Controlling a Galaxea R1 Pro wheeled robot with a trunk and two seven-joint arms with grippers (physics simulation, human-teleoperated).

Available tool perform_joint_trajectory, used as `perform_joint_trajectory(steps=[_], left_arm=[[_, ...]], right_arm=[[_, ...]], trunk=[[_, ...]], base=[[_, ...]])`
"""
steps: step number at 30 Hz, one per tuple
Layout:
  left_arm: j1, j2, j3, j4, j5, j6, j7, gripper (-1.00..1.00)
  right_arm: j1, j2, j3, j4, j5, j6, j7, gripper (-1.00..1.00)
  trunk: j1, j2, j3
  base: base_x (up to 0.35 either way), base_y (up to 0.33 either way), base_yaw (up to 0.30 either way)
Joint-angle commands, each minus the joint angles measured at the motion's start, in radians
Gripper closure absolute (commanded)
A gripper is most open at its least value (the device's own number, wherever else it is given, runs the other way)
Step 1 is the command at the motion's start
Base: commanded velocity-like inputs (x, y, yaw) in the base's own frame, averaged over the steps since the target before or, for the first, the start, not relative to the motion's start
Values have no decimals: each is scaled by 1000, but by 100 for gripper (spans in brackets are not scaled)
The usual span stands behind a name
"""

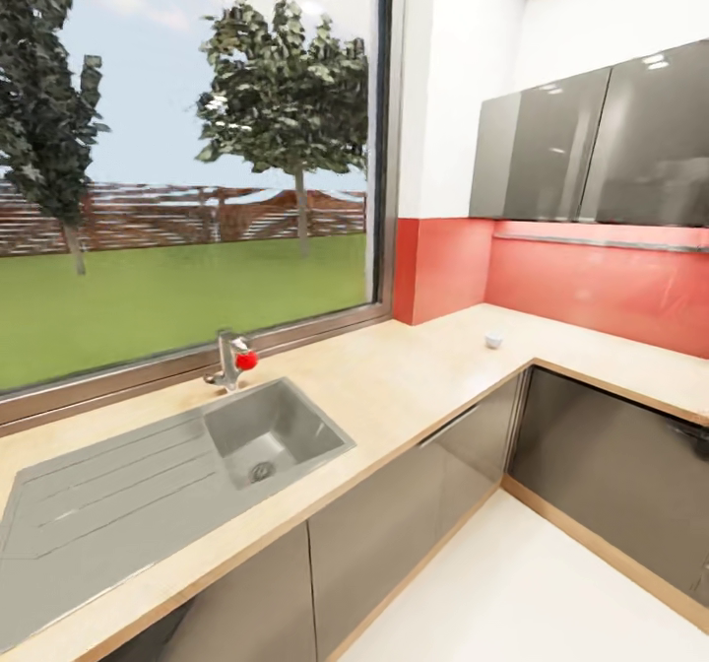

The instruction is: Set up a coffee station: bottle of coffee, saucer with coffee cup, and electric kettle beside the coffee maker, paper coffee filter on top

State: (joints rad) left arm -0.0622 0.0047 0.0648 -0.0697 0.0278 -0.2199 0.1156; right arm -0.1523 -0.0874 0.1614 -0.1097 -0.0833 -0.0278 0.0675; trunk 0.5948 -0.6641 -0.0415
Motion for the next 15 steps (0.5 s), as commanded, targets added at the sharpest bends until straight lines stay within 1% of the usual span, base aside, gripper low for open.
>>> perform_joint_trajectory(steps=[1, 15], left_arm=[[-1, 0, 6, 1, 3, -4, -1, -100], [-1, 1, 6, 1, 3, -4, -1, -100]], right_arm=[[-1, 0, 7, 1, -9, -3, 3, -100], [-1, -3, 7, 2, -9, -3, 4, -100]], trunk=[[1, -1, -3], [1, -1, -17]], base=[[162, -288, -232], [134, -300, -234]])
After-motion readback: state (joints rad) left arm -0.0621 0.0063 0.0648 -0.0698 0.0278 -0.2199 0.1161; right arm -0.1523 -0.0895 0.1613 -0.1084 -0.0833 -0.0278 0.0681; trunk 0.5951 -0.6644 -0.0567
